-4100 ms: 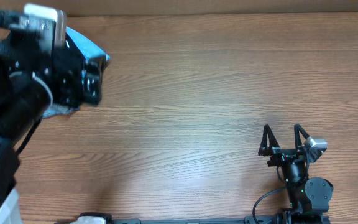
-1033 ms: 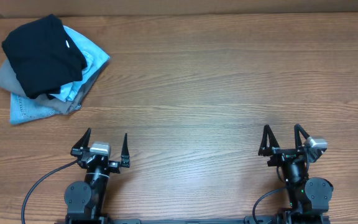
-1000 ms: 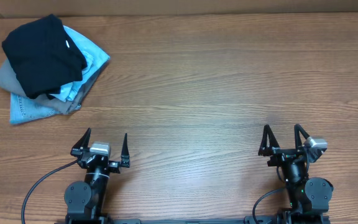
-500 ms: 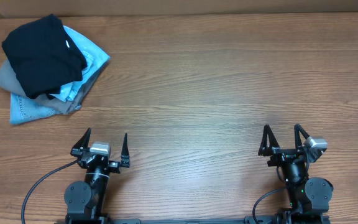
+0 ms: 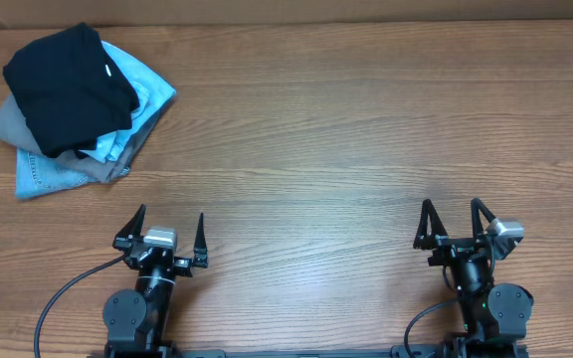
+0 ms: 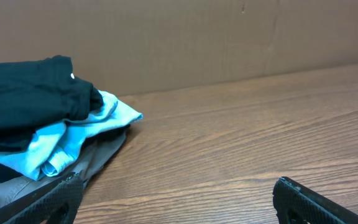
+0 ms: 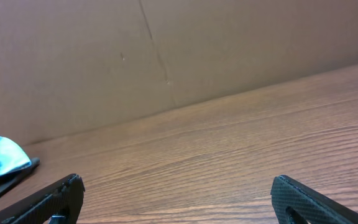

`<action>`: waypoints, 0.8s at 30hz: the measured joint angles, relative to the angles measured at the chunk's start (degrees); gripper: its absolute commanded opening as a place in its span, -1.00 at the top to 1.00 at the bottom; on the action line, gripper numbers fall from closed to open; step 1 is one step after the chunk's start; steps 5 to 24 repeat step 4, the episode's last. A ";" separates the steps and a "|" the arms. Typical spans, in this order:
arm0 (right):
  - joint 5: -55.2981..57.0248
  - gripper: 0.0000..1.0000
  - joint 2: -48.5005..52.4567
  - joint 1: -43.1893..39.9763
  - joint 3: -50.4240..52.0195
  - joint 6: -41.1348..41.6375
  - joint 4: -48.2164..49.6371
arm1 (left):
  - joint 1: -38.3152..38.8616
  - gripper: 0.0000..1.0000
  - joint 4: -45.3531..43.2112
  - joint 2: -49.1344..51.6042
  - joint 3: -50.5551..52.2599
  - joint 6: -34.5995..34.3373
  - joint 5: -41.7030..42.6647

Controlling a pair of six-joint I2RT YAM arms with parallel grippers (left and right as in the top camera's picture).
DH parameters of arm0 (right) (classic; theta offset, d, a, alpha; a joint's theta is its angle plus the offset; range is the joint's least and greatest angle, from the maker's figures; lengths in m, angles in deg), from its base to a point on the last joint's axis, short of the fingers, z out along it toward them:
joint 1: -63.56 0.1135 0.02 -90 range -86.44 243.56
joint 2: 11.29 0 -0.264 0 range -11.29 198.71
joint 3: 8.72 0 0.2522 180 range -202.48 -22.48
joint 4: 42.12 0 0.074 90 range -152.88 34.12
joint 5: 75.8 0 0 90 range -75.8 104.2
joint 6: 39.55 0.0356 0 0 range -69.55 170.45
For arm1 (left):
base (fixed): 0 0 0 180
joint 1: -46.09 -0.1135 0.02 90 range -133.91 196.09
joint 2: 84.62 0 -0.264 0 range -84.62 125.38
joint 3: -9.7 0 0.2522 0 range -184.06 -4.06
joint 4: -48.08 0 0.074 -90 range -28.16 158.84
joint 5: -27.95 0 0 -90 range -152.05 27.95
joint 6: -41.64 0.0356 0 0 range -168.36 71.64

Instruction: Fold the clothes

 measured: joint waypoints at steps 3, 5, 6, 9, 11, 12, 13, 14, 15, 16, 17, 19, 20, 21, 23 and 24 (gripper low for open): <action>-0.02 -1.00 0.00 0.02 0.00 0.00 -0.02 | 0.00 -1.00 0.00 0.00 0.00 0.02 0.00; 0.00 -1.00 0.00 0.00 0.00 -0.02 -0.02 | 0.00 -1.00 0.00 0.00 0.00 0.00 0.00; 0.00 -1.00 0.00 0.00 0.00 -0.02 -0.02 | 0.00 -1.00 0.00 0.00 0.00 0.00 0.00; 0.00 -1.00 0.00 0.00 0.00 -0.02 -0.02 | 0.00 -1.00 0.00 0.00 0.00 0.00 0.00; 0.00 -1.00 0.00 0.00 0.00 -0.02 -0.02 | 0.00 -1.00 0.00 0.00 0.00 0.00 0.00; 0.00 -1.00 0.00 0.00 0.00 -0.02 -0.02 | 0.00 -1.00 0.00 0.00 0.00 0.00 0.00; 0.00 -1.00 0.00 0.00 0.00 -0.02 -0.02 | 0.00 -1.00 0.00 0.00 0.00 0.00 0.00; 0.00 -1.00 0.00 0.00 0.00 -0.02 -0.02 | 0.00 -1.00 0.00 0.00 0.00 0.00 0.00; 0.00 -1.00 0.00 0.00 0.00 -0.02 -0.02 | 0.00 -1.00 0.00 0.00 0.00 0.00 0.00; 0.00 -1.00 0.00 0.00 0.00 -0.02 -0.02 | 0.00 -1.00 0.00 0.00 0.00 0.00 0.00; 0.00 -1.00 0.00 0.00 0.00 -0.02 -0.02 | 0.00 -1.00 0.00 0.00 0.00 0.00 0.00; 0.00 -1.00 0.00 0.00 0.00 -0.02 -0.02 | 0.00 -1.00 0.00 0.00 0.00 0.00 0.00; 0.00 -1.00 0.00 0.00 0.00 -0.02 -0.02 | 0.00 -1.00 0.00 0.00 0.00 0.00 0.00; 0.00 -1.00 0.00 0.00 0.00 -0.02 -0.02 | 0.00 -1.00 0.00 0.00 0.00 0.00 0.00; 0.00 -1.00 0.00 0.00 0.00 -0.02 -0.02 | 0.00 -1.00 0.00 0.00 0.00 0.00 0.00; 0.00 -1.00 0.00 0.00 0.00 -0.02 -0.02 | 0.00 -1.00 0.00 0.00 0.00 0.00 0.00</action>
